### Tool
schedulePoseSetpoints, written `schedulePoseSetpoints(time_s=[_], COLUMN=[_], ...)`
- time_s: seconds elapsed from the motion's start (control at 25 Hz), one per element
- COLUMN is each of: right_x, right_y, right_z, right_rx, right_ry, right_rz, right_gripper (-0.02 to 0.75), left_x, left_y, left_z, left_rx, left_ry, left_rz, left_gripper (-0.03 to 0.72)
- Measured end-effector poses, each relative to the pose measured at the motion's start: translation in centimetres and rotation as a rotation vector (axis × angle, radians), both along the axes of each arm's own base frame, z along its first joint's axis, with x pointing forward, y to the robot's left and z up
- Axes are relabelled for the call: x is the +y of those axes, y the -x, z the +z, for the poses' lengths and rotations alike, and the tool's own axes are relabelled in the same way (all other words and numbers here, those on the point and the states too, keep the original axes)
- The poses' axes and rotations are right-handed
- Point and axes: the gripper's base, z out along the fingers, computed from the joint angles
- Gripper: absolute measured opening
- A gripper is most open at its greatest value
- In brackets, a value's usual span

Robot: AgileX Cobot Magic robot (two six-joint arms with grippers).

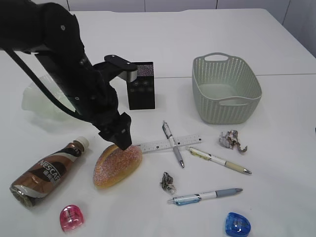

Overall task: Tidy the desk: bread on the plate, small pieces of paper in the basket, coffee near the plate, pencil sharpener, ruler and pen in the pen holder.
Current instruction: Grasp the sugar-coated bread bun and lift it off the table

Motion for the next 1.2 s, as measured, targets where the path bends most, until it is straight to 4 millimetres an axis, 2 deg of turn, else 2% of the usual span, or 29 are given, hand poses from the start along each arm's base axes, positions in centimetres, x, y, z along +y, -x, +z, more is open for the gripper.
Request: schedulePoseSetpoints(time_s=[0.32, 0.6, 0.96, 1.08, 1.2], right_x=[0.0, 0.0, 0.0, 0.0, 0.0], right_y=[0.1, 0.1, 0.1, 0.1, 0.1], right_z=[-0.1, -0.1, -0.1, -0.1, -0.1], right_rx=[0.015, 0.017, 0.017, 0.017, 0.017], right_ry=[0.0, 0.0, 0.0, 0.0, 0.0], right_rz=[0.001, 0.002, 0.002, 0.002, 0.002], right_gripper=[0.532, 0.532, 0.532, 0.532, 0.532], left_x=[-0.4, -0.4, -0.8, -0.8, -0.8], left_y=[-0.5, -0.9, -1.0, -1.0, -1.0], left_z=[-2.4, -3.0, -6.1, -6.0, -6.0], left_rx=[0.022, 0.005, 0.084, 0.083, 0.086], left_ry=[-0.041, -0.05, -0.07, -0.067, -0.068], left_rz=[0.009, 0.022, 0.035, 0.037, 0.036], left_gripper=[0.606, 0.608, 0.605, 0.585, 0.529])
